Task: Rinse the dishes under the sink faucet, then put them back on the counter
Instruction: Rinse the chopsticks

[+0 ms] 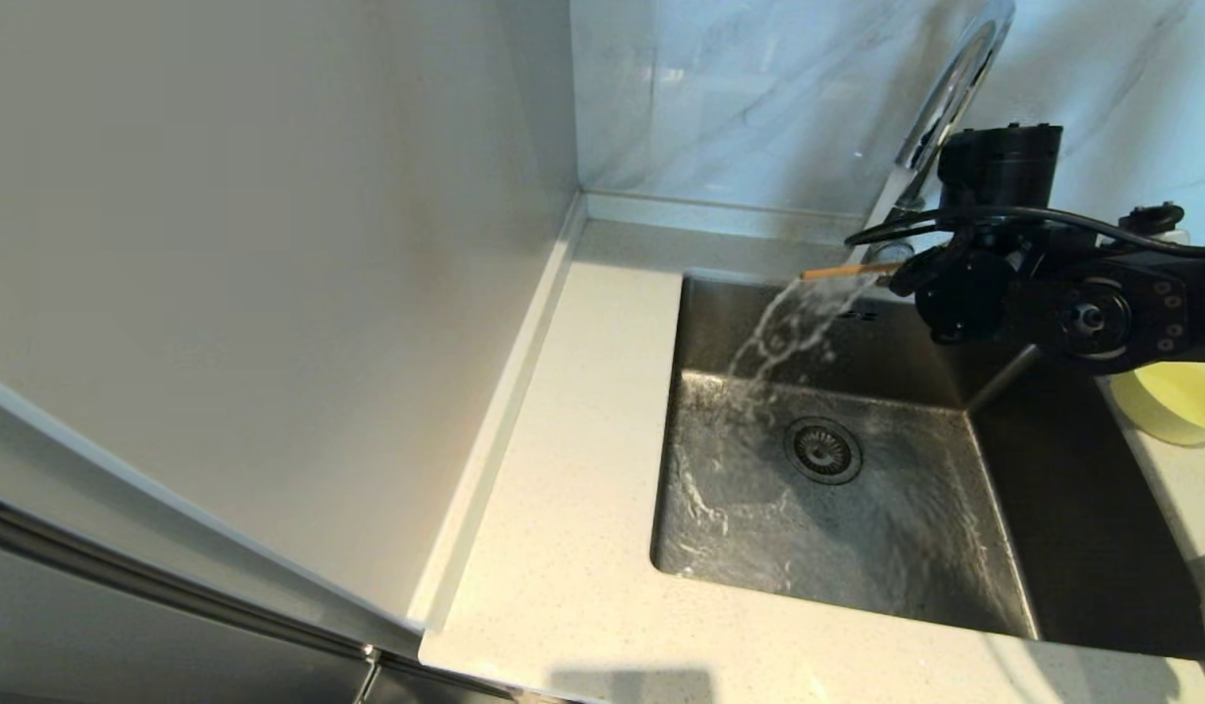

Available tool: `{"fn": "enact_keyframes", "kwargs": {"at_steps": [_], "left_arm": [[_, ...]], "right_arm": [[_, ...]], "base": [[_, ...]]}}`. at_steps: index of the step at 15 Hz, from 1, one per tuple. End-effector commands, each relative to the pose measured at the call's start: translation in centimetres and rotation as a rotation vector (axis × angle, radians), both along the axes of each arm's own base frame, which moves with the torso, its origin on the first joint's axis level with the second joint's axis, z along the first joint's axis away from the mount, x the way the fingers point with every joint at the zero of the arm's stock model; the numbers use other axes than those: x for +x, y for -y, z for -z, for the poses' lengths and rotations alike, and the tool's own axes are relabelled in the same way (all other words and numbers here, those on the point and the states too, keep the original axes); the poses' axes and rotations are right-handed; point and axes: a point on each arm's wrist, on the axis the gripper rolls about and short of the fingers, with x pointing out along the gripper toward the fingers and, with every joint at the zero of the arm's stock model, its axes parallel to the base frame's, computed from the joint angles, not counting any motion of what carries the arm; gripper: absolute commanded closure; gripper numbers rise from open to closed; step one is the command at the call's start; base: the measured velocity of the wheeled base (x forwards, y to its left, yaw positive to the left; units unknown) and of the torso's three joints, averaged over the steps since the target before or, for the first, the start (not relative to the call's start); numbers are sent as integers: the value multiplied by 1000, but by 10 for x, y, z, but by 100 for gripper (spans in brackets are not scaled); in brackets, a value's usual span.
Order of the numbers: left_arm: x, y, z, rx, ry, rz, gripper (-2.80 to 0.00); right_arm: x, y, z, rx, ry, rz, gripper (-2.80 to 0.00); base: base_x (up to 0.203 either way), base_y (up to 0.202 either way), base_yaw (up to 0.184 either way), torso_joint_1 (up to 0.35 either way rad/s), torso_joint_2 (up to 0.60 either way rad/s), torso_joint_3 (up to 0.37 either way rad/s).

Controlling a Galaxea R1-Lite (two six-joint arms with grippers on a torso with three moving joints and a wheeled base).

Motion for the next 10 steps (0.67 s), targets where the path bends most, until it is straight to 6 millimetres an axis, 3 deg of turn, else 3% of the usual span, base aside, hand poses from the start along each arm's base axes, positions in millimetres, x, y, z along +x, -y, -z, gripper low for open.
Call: {"fn": "enact_keyframes", "kwargs": {"at_steps": [1,10], "left_arm": [[0,0,0,0,0,0,0],[0,0,0,0,0,0,0]], "right_arm": [[-2,-5,-4,9,20,-6,0],[-9,-24,-6,14,27,-47,0]], "base": [[0,0,0,0,0,0],[0,0,0,0,0,0]]}}
